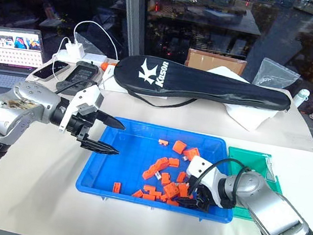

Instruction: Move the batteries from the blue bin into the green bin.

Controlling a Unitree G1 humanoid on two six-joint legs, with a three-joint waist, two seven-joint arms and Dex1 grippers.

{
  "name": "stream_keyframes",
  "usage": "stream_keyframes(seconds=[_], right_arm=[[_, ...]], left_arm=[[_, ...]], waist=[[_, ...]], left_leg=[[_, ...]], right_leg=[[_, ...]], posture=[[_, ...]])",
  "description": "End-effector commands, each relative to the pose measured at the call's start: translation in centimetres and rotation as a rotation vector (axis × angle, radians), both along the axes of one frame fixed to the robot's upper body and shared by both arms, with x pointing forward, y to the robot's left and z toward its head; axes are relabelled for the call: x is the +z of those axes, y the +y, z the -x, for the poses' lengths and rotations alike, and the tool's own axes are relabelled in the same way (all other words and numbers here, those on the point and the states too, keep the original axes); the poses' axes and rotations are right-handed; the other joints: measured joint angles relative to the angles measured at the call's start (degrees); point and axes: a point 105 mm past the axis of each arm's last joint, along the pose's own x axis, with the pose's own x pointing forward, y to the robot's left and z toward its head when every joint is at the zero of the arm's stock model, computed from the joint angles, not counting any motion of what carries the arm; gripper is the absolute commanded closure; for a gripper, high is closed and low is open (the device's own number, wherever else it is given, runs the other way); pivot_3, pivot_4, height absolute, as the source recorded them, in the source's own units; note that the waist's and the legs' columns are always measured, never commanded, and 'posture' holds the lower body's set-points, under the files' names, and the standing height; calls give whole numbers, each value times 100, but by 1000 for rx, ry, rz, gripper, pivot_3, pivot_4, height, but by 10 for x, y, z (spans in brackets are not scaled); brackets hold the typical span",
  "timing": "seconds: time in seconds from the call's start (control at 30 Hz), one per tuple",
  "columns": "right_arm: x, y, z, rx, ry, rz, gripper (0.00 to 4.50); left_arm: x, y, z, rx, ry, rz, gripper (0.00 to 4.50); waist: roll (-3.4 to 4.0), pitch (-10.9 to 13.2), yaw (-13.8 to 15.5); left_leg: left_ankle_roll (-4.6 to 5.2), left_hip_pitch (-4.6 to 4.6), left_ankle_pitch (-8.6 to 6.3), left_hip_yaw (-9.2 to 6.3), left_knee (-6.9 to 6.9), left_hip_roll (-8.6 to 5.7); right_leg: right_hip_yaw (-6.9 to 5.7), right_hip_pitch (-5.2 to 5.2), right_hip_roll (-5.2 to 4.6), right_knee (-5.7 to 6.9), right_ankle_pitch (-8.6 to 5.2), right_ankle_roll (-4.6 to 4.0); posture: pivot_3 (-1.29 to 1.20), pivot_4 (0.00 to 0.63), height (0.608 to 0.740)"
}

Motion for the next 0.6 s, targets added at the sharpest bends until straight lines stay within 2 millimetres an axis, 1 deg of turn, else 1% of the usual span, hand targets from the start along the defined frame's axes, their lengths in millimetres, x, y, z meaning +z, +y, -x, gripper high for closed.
stream_keyframes(seconds=[0.03,0.07,0.2,0.27,0.33,0.37,0.43,0.47,0.57,0.6], right_arm=[[13,-1,-8,-2,-72,6,1953],[18,-3,-10,-3,-91,8,2058],[35,-13,-15,-21,-133,25,2058],[44,-23,-24,-51,-169,41,2058],[51,-34,-37,-96,-220,58,2058],[51,-45,-49,-138,-268,92,2058],[50,-60,-64,-200,-313,140,2058],[48,-63,-68,-218,-305,148,2058],[54,-65,-86,-261,-361,138,2058],[56,-66,-90,-270,-385,148,1558]], left_arm=[[17,0,-2,4,-69,23,0],[17,0,-2,4,-69,23,0],[16,-1,-2,1,-67,25,0],[15,-2,-3,-1,-70,21,0],[15,-3,-3,-3,-74,21,0],[15,-5,-3,-6,-75,23,0],[15,-6,-3,-11,-76,26,0],[14,-7,-3,-13,-75,27,0],[13,-11,-1,-25,-72,33,0],[13,-14,0,-32,-69,42,0]], waist=[[0,0,14],[0,0,15],[0,0,15],[0,0,12],[0,0,11],[0,0,10],[0,0,8],[0,0,7],[1,-1,3],[3,-1,2]], left_leg=[[0,0,0,0,1,0],[0,0,0,0,2,0],[0,0,0,0,3,0],[0,0,0,0,3,0],[0,2,0,0,3,0],[0,3,0,0,2,0],[0,5,0,0,4,0],[0,2,0,1,4,-1],[0,3,0,1,3,-1],[1,4,0,1,2,0]], right_leg=[[0,1,0,0,-1,1],[-1,1,0,0,0,1],[-1,1,0,2,0,0],[-1,1,0,2,0,0],[-1,1,0,3,0,0],[-1,1,0,4,0,0],[-1,2,0,4,-1,1],[-1,1,-1,4,0,1],[-1,0,0,6,1,-1],[-1,0,1,8,2,-3]], posture=[[0,150,731],[0,150,731],[0,150,731],[0,150,731],[0,150,731],[0,150,731],[0,150,731],[0,150,731],[0,150,731],[0,150,731]])
